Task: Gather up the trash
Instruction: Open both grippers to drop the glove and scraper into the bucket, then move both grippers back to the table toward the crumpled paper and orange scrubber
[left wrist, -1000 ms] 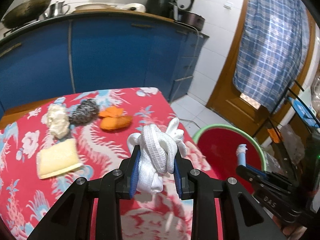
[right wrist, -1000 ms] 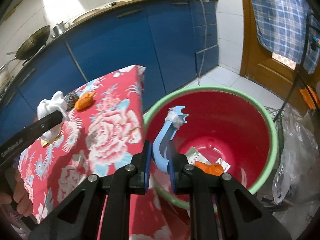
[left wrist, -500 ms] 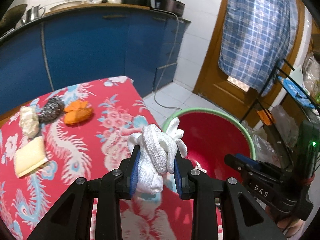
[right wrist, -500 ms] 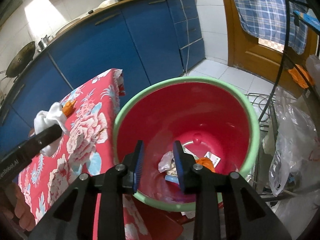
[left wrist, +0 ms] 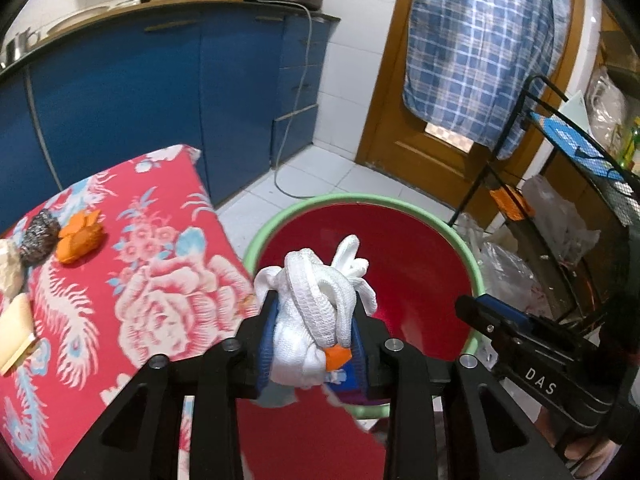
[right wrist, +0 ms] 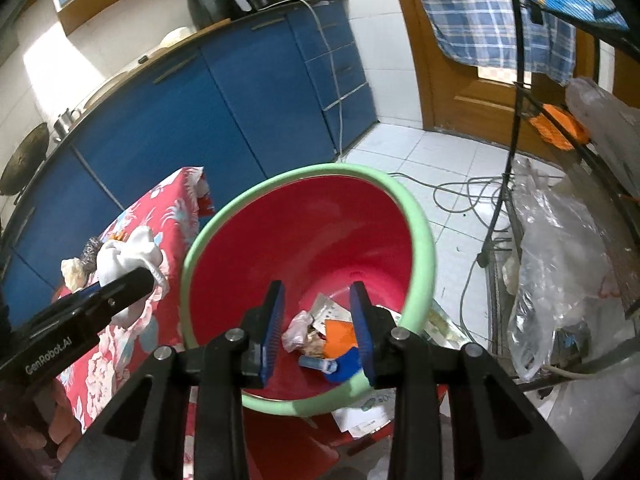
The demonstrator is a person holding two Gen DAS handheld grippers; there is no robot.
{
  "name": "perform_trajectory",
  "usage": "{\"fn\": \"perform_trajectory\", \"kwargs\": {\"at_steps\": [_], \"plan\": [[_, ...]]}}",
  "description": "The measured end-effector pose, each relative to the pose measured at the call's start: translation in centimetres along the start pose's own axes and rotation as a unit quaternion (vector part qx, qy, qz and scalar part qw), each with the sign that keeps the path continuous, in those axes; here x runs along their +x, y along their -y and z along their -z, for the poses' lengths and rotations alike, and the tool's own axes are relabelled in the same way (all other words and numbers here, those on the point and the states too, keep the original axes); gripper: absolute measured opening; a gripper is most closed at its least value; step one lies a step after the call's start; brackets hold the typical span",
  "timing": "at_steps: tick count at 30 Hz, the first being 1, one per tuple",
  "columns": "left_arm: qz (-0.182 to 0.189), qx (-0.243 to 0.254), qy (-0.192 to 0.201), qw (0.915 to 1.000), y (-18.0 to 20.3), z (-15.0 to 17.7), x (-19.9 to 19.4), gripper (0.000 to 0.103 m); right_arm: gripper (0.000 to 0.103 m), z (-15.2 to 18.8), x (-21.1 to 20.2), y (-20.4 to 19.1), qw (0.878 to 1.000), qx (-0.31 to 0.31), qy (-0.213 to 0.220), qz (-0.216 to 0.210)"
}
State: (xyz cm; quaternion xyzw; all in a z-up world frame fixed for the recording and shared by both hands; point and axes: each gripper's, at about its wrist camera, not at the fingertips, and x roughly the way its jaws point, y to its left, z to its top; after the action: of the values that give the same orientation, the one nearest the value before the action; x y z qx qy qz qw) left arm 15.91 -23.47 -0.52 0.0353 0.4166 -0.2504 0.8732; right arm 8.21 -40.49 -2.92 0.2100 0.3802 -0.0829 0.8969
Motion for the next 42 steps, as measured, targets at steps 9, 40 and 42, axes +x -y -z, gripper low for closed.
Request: {"fn": "perform_trajectory", "kwargs": {"at_steps": [9,40,42], "plan": [[-0.011,-0.006,-0.009,0.9999,0.4,0.0,0.6,0.055,0.037,0.2,0.1,1.4,1.0,0.014,-0.004,0.001],[-0.14,-0.09,0.034,0.9855,-13.5,0.3,-6.3,0.056,0.053,0.5,-0.5,-6.2,0.998,-0.047,-0.018,-0.044],[-0.153,-0.092,0.038,0.9832,-14.6,0.0,-6.9,0.056,0.054,0.3,-0.4,-7.4,0.997,-0.057,-0.018,-0.049]]}}
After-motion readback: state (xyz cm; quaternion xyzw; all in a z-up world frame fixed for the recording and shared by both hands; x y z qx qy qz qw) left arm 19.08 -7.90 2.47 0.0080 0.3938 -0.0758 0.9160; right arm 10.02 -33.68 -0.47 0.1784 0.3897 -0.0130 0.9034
